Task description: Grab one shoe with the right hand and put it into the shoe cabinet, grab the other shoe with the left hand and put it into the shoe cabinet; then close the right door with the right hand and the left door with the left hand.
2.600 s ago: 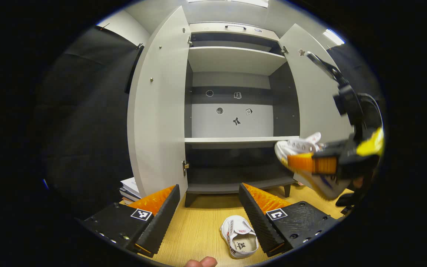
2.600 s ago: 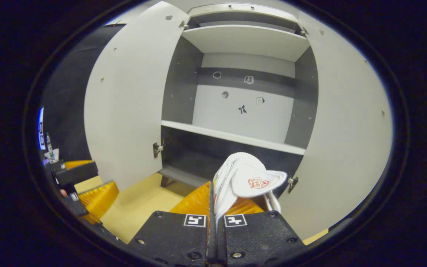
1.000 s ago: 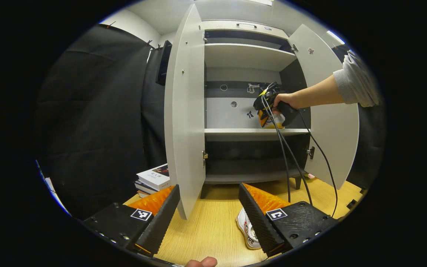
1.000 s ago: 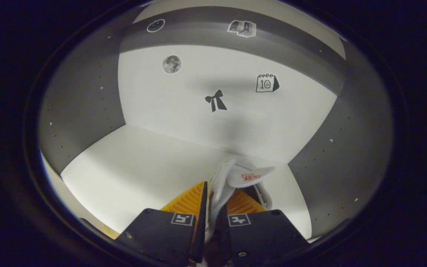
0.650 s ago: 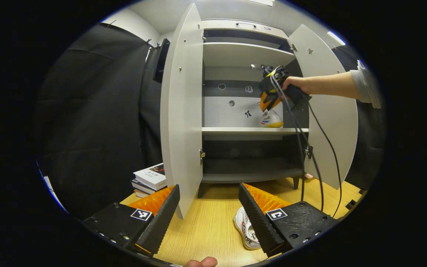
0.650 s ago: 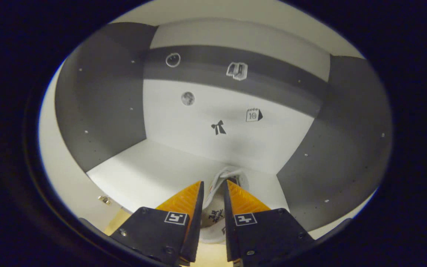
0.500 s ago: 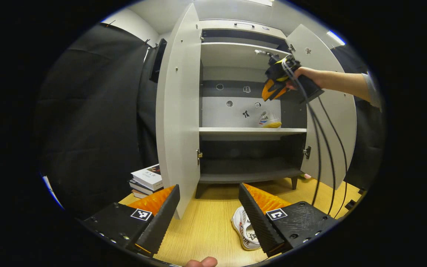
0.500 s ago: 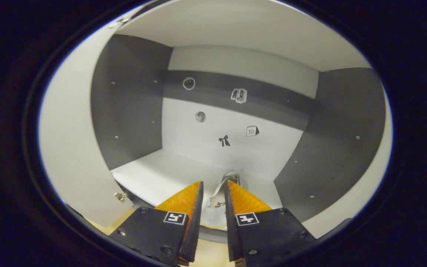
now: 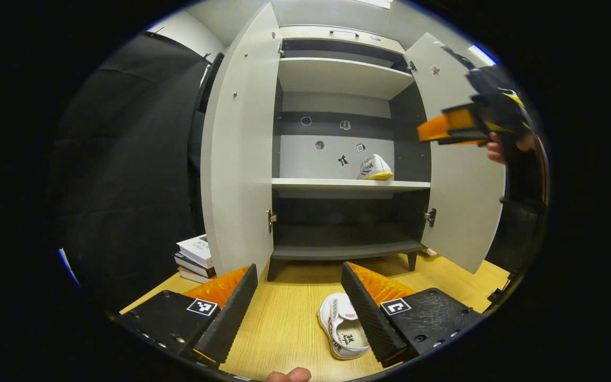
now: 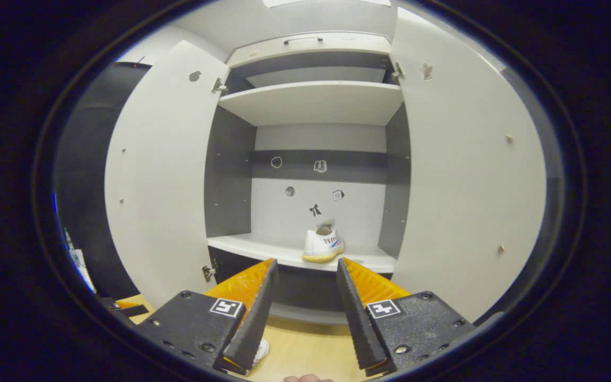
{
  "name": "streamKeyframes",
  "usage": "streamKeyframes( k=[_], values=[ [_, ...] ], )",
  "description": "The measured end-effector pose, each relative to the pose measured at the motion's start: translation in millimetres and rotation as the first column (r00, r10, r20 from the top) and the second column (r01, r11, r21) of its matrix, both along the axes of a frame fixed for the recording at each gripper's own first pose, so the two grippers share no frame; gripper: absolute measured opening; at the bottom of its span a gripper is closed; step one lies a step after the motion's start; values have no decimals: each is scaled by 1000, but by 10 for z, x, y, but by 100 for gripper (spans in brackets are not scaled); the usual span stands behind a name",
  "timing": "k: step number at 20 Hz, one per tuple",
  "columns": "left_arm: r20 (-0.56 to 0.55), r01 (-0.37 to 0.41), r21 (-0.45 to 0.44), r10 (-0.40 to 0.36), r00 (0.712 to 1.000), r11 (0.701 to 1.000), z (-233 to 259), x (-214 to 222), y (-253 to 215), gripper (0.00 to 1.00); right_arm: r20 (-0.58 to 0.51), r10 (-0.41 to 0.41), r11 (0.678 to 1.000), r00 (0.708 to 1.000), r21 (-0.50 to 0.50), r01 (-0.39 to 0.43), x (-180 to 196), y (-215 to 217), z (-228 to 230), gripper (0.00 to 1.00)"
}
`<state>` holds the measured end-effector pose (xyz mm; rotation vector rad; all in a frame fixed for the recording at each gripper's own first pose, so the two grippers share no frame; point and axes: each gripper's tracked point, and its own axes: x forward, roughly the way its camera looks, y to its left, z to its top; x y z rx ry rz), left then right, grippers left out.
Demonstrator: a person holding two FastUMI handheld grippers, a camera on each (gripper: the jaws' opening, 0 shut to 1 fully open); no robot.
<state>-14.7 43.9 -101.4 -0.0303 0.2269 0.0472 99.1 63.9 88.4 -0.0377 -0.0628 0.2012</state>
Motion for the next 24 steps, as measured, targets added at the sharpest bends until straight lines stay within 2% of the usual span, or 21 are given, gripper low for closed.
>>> streamKeyframes(
  k=[3,5,8,9,12,17,22,24],
  values=[
    [-23,-6,-20,6,1000,1000,-96,-37,-49,96,55,-55,998,997,21,54,-363,-193,-279,77],
    [-29,3,-44,-4,1000,999,-133,-60,-116,96,56,-51,998,997,23,50,-570,-222,-496,81],
    [-76,21,-42,-24,997,999,-300,-107,-207,95,42,-75,997,996,31,73,-798,-340,-742,98],
    [-98,30,-30,-33,995,999,-378,-123,-238,95,29,-82,996,996,39,81,-856,-378,-820,100],
    [-183,73,-17,-75,980,997,-701,-183,-354,95,-29,-105,992,994,64,106,-913,-467,-1045,99],
    [-326,119,-33,-124,937,992,-1244,-246,-500,96,-106,-135,982,985,116,147,-963,-702,-1304,99],
    [-434,155,-55,-163,886,986,-1571,-209,-529,95,-122,-149,976,981,144,166,-941,-870,-1353,99],
    [-458,148,-74,-165,874,986,-1673,-186,-521,96,-127,-144,975,981,150,162,-936,-893,-1367,99]
  ],
)
